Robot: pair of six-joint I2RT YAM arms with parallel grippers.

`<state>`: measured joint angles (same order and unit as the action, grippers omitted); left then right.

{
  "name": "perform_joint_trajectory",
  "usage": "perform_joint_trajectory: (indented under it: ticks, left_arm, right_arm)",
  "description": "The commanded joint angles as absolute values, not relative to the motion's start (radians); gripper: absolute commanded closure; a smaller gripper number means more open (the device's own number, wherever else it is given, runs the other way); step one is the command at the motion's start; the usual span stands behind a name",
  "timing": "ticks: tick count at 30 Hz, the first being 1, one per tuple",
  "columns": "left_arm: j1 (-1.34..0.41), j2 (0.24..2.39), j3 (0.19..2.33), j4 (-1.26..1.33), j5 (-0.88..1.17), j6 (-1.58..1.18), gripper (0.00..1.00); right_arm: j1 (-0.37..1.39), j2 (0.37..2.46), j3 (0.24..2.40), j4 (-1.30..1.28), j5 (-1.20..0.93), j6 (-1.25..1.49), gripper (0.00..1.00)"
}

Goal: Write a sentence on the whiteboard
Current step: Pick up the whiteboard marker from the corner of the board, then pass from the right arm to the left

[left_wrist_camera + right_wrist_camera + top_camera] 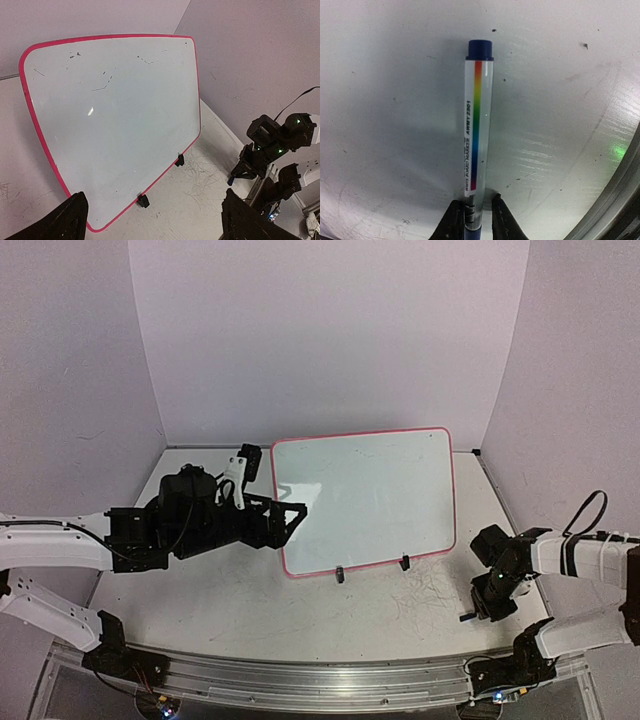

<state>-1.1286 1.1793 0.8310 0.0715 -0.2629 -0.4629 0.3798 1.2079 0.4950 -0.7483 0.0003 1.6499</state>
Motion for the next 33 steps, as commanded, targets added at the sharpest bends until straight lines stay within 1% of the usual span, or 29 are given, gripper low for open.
perform_joint_trajectory:
  ticks: [1,4,6,12,15,19,22,24,27,30,33]
  left_arm:
    - [-1.123,1.197,0.890,0.099,-0.245,-0.483,0.06]
    - [-1.123,1.205,0.893,0.100,-0.238,-0.508,0.06]
    - [-1.123,1.212,0.893,0.102,-0.233,-0.527,0.06]
    - [-1.123,1.234,0.877,0.127,-0.207,-0.600,0.06]
    - [-1.123,1.252,0.875,0.142,-0.194,-0.641,0.06]
    - [-1.123,1.298,0.895,0.149,-0.177,-0.685,0.06]
    - [-1.123,1.340,0.919,0.151,-0.156,-0.719,0.06]
    - [-1.123,1.370,0.937,0.158,-0.140,-0.736,0.06]
    - [-1.123,1.427,0.980,0.170,-0.104,-0.754,0.06]
    - [-1.122,1.492,1.028,0.225,-0.045,-0.771,0.08]
    - [-1.122,1.568,1.093,0.306,0.069,-0.780,0.11]
  right_arm:
    - [0.375,1.214,0.473,-0.679,0.021,1.623,0.83]
    - [0.375,1.189,0.465,-0.643,0.026,1.602,0.91]
    - [0.375,1.172,0.455,-0.618,0.023,1.585,0.93]
    - [0.375,1.070,0.450,-0.597,0.065,1.508,0.97]
    - [0.375,0.984,0.432,-0.584,0.075,1.466,1.00]
    - [0.374,0.858,0.399,-0.512,0.049,1.343,1.00]
    - [0.375,0.786,0.393,-0.367,-0.033,1.163,1.00]
    - [0.375,0.748,0.391,-0.190,-0.150,0.976,1.00]
    - [0.376,0.702,0.371,0.128,-0.367,0.799,1.00]
    - [0.385,0.680,0.361,0.302,-0.482,0.713,1.00]
    - [0.399,0.663,0.347,0.483,-0.552,0.742,1.00]
